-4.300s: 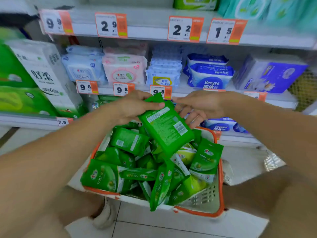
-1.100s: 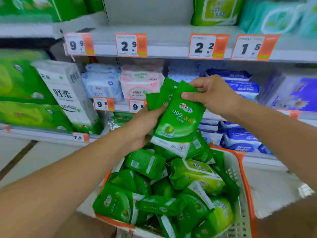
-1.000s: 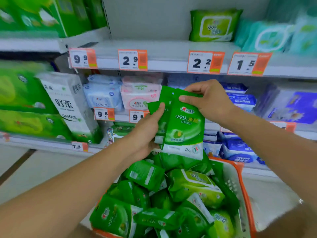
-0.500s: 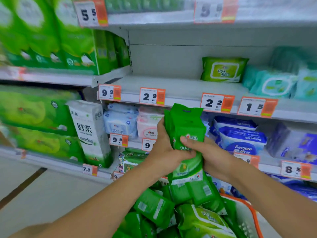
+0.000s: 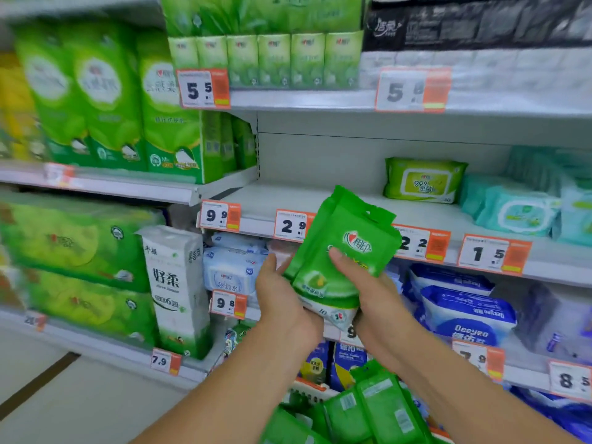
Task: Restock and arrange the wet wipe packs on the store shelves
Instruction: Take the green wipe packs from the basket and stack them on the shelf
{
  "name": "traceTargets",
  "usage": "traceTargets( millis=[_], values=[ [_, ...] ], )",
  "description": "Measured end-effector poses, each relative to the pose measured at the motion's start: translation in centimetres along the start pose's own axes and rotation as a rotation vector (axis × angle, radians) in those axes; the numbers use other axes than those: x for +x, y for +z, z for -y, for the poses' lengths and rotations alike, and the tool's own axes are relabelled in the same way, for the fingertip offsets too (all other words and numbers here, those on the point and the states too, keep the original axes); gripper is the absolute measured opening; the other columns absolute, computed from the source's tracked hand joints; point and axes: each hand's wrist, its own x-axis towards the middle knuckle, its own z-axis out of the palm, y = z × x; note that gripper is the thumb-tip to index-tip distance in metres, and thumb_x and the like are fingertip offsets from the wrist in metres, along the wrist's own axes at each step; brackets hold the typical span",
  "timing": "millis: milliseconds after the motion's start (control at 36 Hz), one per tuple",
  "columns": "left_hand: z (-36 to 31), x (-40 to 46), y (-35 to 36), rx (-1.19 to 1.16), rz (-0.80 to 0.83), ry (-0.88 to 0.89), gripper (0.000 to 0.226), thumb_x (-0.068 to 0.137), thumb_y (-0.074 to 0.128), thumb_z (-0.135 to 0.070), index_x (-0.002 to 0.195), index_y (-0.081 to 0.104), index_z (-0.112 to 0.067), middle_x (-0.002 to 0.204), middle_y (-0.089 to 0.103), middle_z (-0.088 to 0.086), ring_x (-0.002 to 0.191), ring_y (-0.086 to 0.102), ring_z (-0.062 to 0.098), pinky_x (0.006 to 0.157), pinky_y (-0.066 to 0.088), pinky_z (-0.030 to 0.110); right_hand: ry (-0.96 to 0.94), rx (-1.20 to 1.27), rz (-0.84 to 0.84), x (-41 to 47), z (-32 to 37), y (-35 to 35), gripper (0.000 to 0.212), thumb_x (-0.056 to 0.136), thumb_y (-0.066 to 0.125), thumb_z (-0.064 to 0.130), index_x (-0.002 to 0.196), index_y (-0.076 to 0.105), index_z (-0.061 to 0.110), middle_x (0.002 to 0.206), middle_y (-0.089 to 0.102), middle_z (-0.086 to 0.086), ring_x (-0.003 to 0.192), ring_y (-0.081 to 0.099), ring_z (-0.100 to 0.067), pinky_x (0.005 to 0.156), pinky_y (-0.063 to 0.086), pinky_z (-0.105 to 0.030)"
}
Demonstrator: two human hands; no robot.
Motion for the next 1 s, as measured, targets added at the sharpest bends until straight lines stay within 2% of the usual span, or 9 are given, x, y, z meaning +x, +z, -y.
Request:
traceTargets(
  millis=[139,194,306,444,583,639,694,806,1000],
  values=[
    [-5.3,4.0,2.4,0.261,-0.015,0.227,0.041,0.099,0.044,-0.039,0.114,0.063,-0.007,0.109,0.071,0.017,0.101,0.067,0.034,0.089,0.051,0.044,-0.030,-0.080,0.033,5.3,3.4,2.1,0.038,0.083,0.073,0.021,0.118,0.068,0.009,0.108,0.075,-0.012,0.099,0.073,-0.029,0.091,0.056,-0.045],
    [-8.3,6.2,3.0,0.662,-0.079,0.554,0.027,0.092,0.054,-0.033,0.106,0.065,-0.013,0.109,0.067,0.004,0.104,0.062,0.027,0.090,0.047,0.038,0.037,-0.114,0.019,9.1,5.0,3.4,0.031,0.086,0.073,0.024,0.113,0.071,0.011,0.103,0.076,-0.012,0.092,0.075,-0.026,0.087,0.059,-0.044],
    [-13.5,11.5,2.1,1.698,-0.104,1.087,0.042,0.098,0.051,-0.037,0.135,0.055,-0.017,0.133,0.059,0.002,0.122,0.053,0.022,0.099,0.041,0.030,0.134,-0.140,-0.033,17.9,6.5,5.7,0.012,0.094,0.066,0.025,0.091,0.068,0.014,0.072,0.076,-0.007,0.057,0.072,-0.018,0.048,0.059,-0.034],
    [-16.6,17.6,-0.4,2.368,-0.061,0.843,0.050,0.101,0.030,-0.055,0.113,0.064,-0.021,0.119,0.065,0.010,0.116,0.056,0.032,0.092,0.046,0.039,0.166,-0.318,-0.052,29.8,5.0,6.6,0.011,0.092,0.069,0.022,0.098,0.068,0.013,0.068,0.074,-0.008,0.054,0.072,-0.021,0.040,0.055,-0.038],
    [-19.3,20.4,0.5,2.476,0.013,0.648,0.062,0.094,0.024,-0.071,0.066,0.048,-0.021,0.074,0.047,0.000,0.088,0.049,0.023,0.081,0.041,0.034,0.115,-0.556,0.041,40.1,0.0,7.0,0.033,0.085,0.074,0.007,0.117,0.065,0.006,0.112,0.073,-0.014,0.086,0.073,-0.025,0.077,0.059,-0.045],
    [-20.9,21.2,0.6,2.471,0.051,0.596,0.063,0.093,0.025,-0.072,0.070,0.053,-0.020,0.075,0.044,-0.001,0.090,0.046,0.021,0.083,0.039,0.031,0.038,-0.602,0.038,43.4,-1.3,7.6,0.047,0.078,0.078,0.000,0.122,0.062,0.003,0.117,0.071,-0.016,0.094,0.072,-0.028,0.083,0.058,-0.049],
    [-22.3,22.0,-0.2,2.421,0.075,0.557,0.064,0.093,0.027,-0.071,0.078,0.061,-0.020,0.077,0.049,-0.005,0.095,0.049,0.020,0.087,0.041,0.031,-0.036,-0.634,0.014,46.4,-2.2,8.0,0.047,0.072,0.081,-0.006,0.115,0.063,0.004,0.114,0.071,-0.015,0.086,0.074,-0.026,0.069,0.061,-0.044],
    [-23.3,23.2,-1.0,2.385,0.094,0.569,0.055,0.087,0.028,-0.078,0.107,0.067,-0.045,0.124,0.063,-0.016,0.118,0.053,0.017,0.101,0.043,0.038,-0.139,-0.752,-0.071,52.3,-4.9,6.9,0.080,0.048,0.100,0.019,0.117,0.062,0.009,0.114,0.072,-0.010,0.097,0.072,-0.025,0.083,0.060,-0.047],
    [-23.3,24.4,-1.0,2.388,0.163,0.543,0.052,0.088,0.030,-0.074,0.115,0.063,-0.045,0.131,0.058,-0.018,0.125,0.048,0.011,0.104,0.040,0.042,-0.346,-1.054,-0.232,53.8,-7.1,8.5,0.056,0.064,0.087,0.056,0.103,0.072,0.019,0.095,0.070,0.002,0.081,0.063,-0.012,0.074,0.051,-0.022]
  ],
)
